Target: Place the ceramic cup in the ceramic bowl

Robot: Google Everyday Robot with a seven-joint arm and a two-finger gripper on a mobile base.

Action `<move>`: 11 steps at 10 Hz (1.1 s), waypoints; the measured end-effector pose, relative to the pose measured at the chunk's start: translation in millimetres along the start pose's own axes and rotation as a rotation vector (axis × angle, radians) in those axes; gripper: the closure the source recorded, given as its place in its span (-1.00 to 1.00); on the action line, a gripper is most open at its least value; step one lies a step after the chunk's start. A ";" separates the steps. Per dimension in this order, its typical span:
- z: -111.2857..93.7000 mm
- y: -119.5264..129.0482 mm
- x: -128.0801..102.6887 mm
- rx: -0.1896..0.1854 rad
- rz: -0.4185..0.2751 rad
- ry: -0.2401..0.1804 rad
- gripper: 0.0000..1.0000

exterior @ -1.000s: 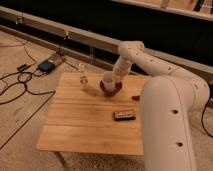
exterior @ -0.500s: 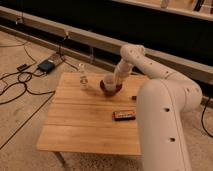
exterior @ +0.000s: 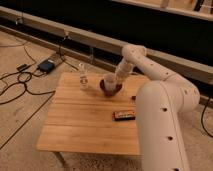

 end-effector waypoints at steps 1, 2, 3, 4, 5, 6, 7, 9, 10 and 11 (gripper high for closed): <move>-0.1 1.5 0.2 -0.004 -0.004 0.002 -0.46; -1.0 3.5 0.4 -0.008 -0.009 0.002 -0.46; -2.7 6.3 0.2 -0.011 -0.015 0.001 -0.46; -4.7 7.1 0.3 -0.011 -0.020 0.000 -0.46; -6.6 7.2 0.2 -0.009 -0.023 -0.003 -0.46; -8.6 7.0 -0.1 -0.008 -0.024 -0.006 -0.46; -17.9 10.8 -1.1 -0.009 -0.033 -0.017 -0.46; -38.7 20.4 -3.0 -0.004 -0.064 -0.036 -0.46; -51.2 25.8 -4.2 0.003 -0.090 -0.046 -0.46; -65.5 31.1 -6.8 0.019 -0.126 -0.059 -0.46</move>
